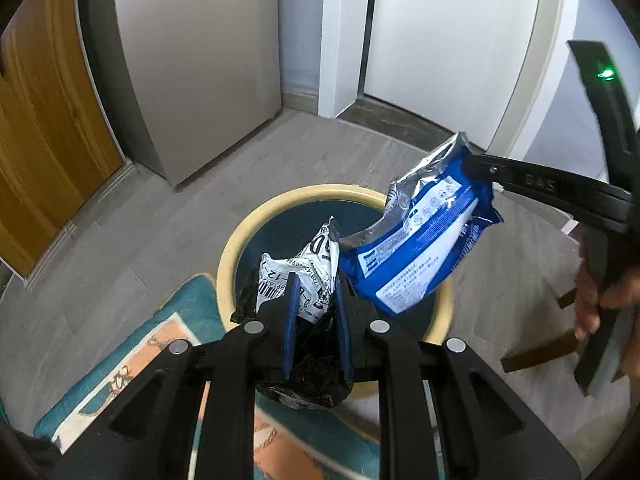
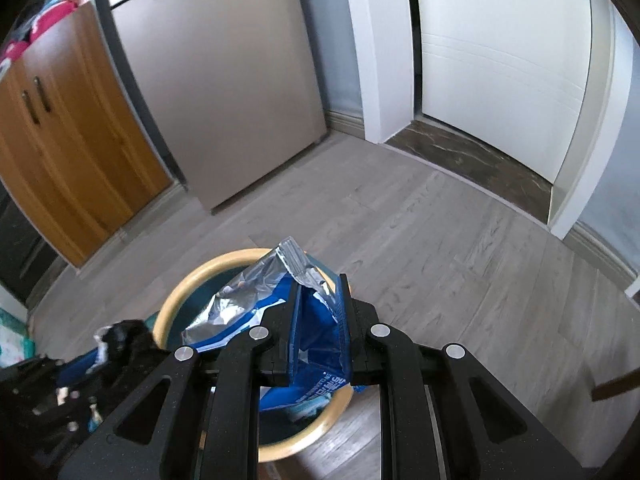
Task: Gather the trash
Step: 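Open both tools to drop the black bag and blue packaging into the bin, then move both tools back over the remaining trash on the mat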
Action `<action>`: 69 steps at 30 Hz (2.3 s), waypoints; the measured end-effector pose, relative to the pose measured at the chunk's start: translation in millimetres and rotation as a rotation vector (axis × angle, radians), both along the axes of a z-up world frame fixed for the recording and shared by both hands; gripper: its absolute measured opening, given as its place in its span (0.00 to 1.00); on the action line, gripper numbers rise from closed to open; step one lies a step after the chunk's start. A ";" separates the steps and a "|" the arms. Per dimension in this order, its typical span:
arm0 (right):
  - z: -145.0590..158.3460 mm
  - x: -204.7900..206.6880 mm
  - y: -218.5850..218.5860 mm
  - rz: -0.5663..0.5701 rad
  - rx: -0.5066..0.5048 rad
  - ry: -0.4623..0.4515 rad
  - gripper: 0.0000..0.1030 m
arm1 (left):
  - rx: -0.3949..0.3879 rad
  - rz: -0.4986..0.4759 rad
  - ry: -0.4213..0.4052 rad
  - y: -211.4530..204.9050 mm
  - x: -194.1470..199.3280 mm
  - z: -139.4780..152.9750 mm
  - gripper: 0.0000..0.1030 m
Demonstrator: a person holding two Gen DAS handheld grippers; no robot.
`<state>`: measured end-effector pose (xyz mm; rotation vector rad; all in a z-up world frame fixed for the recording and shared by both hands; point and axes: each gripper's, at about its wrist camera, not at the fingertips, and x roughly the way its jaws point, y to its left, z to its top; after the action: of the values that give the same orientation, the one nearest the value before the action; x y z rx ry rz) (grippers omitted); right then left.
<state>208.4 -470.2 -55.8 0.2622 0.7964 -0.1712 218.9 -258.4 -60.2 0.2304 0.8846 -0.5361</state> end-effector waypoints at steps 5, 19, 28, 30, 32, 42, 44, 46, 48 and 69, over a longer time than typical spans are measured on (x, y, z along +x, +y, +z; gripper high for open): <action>-4.9 6.0 3.9 0.013 -0.007 0.012 0.17 | -0.055 0.027 0.012 -5.3 14.1 -1.9 0.16; 1.6 5.2 22.9 0.059 0.016 0.006 0.35 | -0.066 0.066 -0.027 28.4 0.8 16.8 0.40; 24.2 -17.9 66.0 0.137 -0.031 -0.029 0.61 | -0.068 0.150 -0.074 100.0 -38.1 51.3 0.56; 32.7 -27.9 74.8 0.155 -0.004 -0.054 0.74 | -0.065 0.179 -0.092 123.5 -52.9 60.8 0.71; 41.4 -38.5 86.3 0.177 0.009 -0.076 0.80 | -0.056 0.212 -0.114 144.3 -65.2 68.4 0.79; 55.3 -76.3 161.0 0.342 -0.027 -0.091 0.93 | -0.049 0.383 -0.158 243.2 -131.3 86.1 0.93; 53.1 -82.6 179.7 0.380 -0.070 -0.079 0.93 | -0.056 0.412 -0.156 255.4 -142.4 83.7 0.94; 51.2 -87.5 190.6 0.394 -0.095 -0.072 0.93 | -0.053 0.438 -0.155 268.2 -153.4 78.4 0.94; 47.1 -90.5 200.7 0.411 -0.078 -0.058 0.94 | -0.052 0.465 -0.148 280.8 -160.5 69.0 0.94; -37.9 -97.0 285.8 0.586 -0.047 0.199 0.94 | -0.006 0.549 -0.092 337.9 -173.9 28.2 0.94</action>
<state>111.4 -184.4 -93.7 -0.0405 1.0331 0.3402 45.0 79.5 -32.0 0.0011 0.8131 -0.0173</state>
